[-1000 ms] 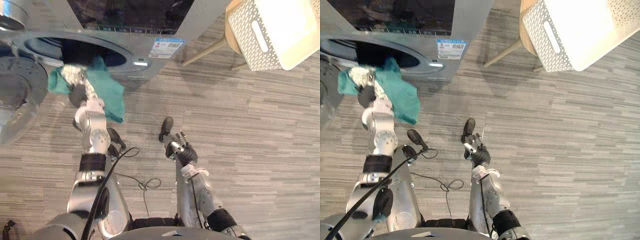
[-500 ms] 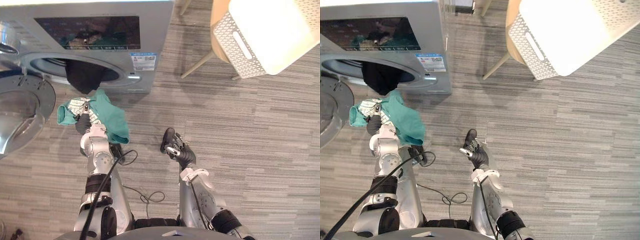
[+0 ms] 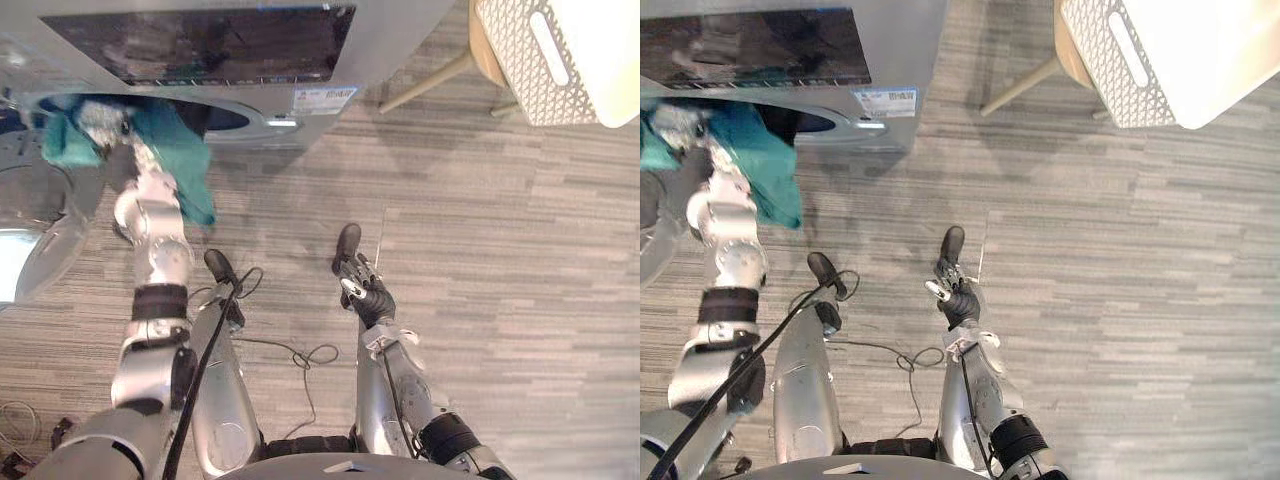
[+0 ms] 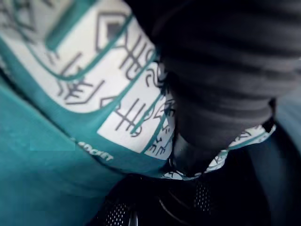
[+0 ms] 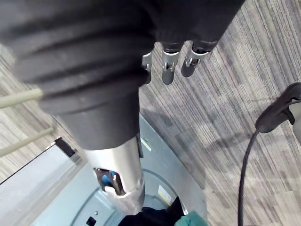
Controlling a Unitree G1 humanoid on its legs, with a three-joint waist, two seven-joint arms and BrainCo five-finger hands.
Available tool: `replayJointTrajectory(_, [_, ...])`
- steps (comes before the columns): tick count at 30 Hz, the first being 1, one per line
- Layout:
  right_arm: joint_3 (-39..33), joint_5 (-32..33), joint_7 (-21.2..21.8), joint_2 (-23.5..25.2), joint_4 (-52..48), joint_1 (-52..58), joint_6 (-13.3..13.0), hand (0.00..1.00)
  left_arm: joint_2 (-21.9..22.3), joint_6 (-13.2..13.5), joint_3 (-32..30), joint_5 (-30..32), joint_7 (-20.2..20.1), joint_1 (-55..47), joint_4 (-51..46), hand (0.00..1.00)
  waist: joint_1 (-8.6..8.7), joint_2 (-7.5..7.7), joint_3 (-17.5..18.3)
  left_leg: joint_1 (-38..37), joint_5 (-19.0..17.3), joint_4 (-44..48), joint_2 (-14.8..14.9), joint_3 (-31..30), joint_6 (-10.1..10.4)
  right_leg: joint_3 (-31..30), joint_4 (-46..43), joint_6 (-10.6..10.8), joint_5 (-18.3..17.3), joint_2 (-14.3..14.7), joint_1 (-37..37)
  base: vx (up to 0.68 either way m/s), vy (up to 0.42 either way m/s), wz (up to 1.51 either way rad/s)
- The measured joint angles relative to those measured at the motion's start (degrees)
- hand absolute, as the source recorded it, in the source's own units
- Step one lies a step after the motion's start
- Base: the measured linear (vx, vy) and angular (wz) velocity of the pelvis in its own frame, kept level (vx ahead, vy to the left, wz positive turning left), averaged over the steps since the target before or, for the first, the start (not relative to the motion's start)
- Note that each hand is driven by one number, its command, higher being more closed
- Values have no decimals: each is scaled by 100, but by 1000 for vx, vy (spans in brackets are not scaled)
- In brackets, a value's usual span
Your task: Pick up the laundry basket with both hands and put the clothes into the washing machine.
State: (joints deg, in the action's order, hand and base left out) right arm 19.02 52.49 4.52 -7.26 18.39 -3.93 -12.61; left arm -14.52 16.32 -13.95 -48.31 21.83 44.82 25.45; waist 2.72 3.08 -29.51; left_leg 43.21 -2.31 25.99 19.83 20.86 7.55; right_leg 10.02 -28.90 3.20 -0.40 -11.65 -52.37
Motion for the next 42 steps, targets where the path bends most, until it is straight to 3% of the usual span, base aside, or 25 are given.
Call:
replayJointTrajectory(10, [-134,0,11,122,-181,45,-3,0,-680,-95,409,9,-139,1372,255,100,23,67,-70,854,-80,227,-20,-41,-167,123,1091,167,741,23,-182,-19,77,-4])
replayJointTrajectory(16, [-234,174,22,160,-215,55,-3,0,-1090,-318,854,-64,-145,2971,961,100,5,130,-116,1267,-80,295,138,-81,-192,251,1823,175,1163,221,-183,-3,-4,-12])
replayJointTrajectory(21, [-426,167,31,164,-230,97,-9,0,-1382,-361,1503,-578,-352,3976,1226,100,8,130,-116,1431,-79,292,196,-110,-192,335,2149,178,1314,307,-174,-4,-22,-7])
replayJointTrajectory(26, [-714,156,35,-40,-179,199,27,0,-1388,-574,1882,-649,-560,4530,1894,100,-78,130,-116,1451,-79,288,202,-101,-192,356,2253,190,1366,324,-142,-4,-5,-1])
replayJointTrajectory(27, [-786,148,37,-61,-174,224,42,0,-1427,-651,1914,-459,-582,4720,2145,0,-91,130,-116,1469,-79,289,219,-88,-192,337,2336,195,1436,353,-137,-23,-23,-9])
replayJointTrajectory(31, [-952,129,51,-67,-190,368,35,0,-1848,-960,2081,709,-598,4883,2527,0,-88,130,-116,1495,-78,293,285,-37,-190,282,2642,188,1618,442,-81,-37,-34,-14])
replayJointTrajectory(33, [-1026,129,83,-57,-172,426,34,0,-2101,-1208,2097,1957,-587,4887,2568,0,-86,130,-116,1503,-69,292,328,-37,-177,276,2786,176,1697,505,-33,-40,-44,-7])
replayJointTrajectory(35, [-1056,128,153,-61,-192,519,28,0,-2170,-1327,2077,2675,-578,4895,2568,0,-78,130,-116,1511,-65,292,333,-37,-175,276,2800,169,1703,511,-33,-39,-41,-1])
replayJointTrajectory(36, [-1086,127,277,-62,-225,626,4,0,-2188,-1408,2061,3560,-531,4899,2568,0,-63,130,-116,1523,-64,295,333,-43,-177,280,2800,168,1703,509,-33,-44,-42,2])
replayJointTrajectory(37, [-1094,127,302,-65,-244,663,-12,0,-2193,-1417,2061,3792,-509,4899,2567,0,-52,130,-116,1537,-64,302,333,-51,-178,283,2800,168,1704,510,-35,-35,-33,3])
replayJointTrajectory(40, [-1096,178,529,-76,-412,873,-45,0,-2268,-1655,2051,5558,-505,4888,2559,0,34,130,-116,1616,-68,337,343,-74,-184,306,2823,171,1707,517,-57,-22,-22,0])
replayJointTrajectory(42, [-1069,193,605,-99,-415,926,-94,0,-2322,-1755,2041,6242,-505,4868,2559,0,80,130,-116,1644,-84,390,387,-82,-189,305,2828,171,1708,548,-59,-25,-29,-10])
